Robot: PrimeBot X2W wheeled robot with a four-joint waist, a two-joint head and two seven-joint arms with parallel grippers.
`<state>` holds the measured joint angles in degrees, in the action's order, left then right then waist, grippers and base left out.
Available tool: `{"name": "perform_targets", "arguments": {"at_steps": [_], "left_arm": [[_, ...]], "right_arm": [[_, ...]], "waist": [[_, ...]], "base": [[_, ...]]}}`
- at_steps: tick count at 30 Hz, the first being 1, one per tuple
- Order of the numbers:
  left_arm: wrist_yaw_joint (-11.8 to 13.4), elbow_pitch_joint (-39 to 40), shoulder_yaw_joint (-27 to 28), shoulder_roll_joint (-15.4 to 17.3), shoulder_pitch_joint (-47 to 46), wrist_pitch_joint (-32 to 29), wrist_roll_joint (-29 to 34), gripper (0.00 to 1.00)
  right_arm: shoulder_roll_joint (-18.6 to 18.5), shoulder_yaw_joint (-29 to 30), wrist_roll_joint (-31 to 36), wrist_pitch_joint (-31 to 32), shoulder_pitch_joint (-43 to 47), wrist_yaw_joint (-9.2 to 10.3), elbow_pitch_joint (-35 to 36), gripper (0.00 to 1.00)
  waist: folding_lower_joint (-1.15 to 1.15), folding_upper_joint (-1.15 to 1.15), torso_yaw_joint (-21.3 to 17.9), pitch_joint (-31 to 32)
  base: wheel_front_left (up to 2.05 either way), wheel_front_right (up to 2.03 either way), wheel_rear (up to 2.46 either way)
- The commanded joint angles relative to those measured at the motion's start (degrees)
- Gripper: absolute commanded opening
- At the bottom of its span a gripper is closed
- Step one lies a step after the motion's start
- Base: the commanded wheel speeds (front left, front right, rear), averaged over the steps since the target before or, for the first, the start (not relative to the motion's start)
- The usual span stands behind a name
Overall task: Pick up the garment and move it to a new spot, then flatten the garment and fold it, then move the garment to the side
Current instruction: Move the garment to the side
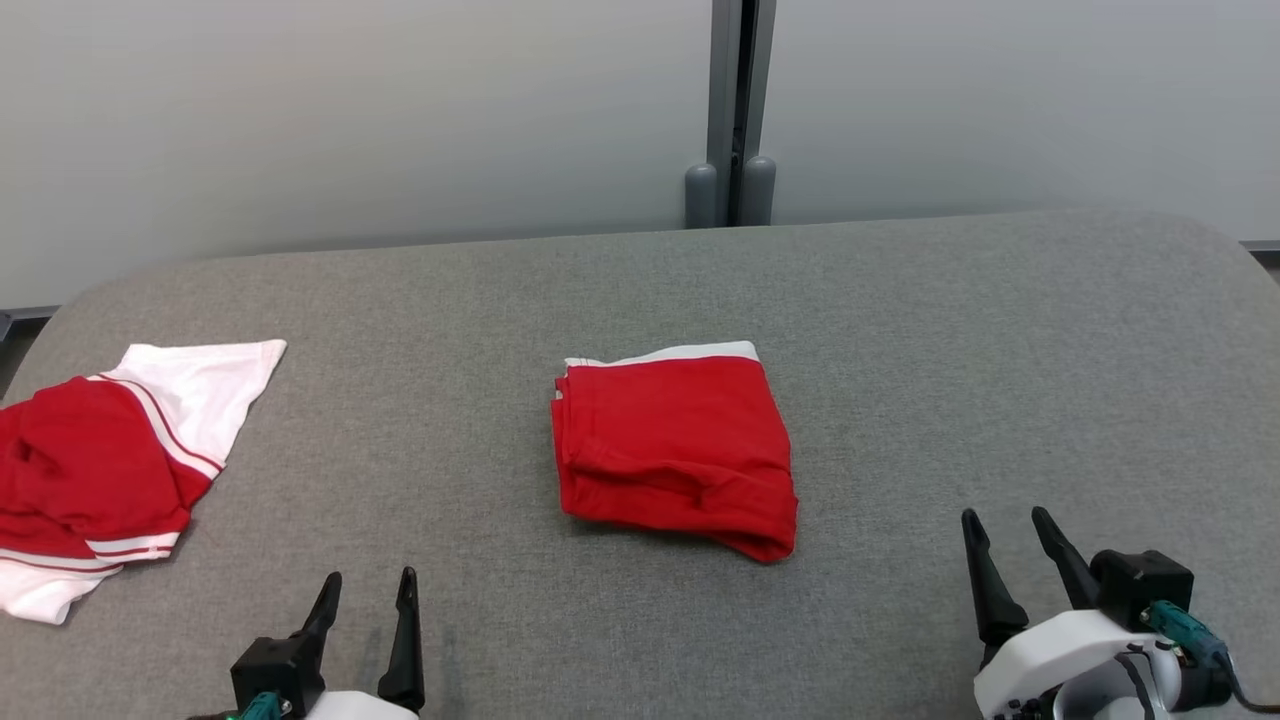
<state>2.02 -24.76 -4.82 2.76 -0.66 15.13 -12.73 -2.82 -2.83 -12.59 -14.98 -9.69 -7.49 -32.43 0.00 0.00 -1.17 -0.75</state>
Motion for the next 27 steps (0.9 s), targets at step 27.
{"name": "perform_targets", "arguments": {"at_steps": [27], "left_arm": [[1.45,1.14,-8.56,0.25,-8.58,0.0,-3.69,1.0]], "right_arm": [[-1.01,-8.93,-8.11,-0.26,-24.32,0.0,-22.38,1.0]], "waist": [[0.0,0.0,12.78,-12.26]], "base": [[0.0,0.0,0.0]]}}
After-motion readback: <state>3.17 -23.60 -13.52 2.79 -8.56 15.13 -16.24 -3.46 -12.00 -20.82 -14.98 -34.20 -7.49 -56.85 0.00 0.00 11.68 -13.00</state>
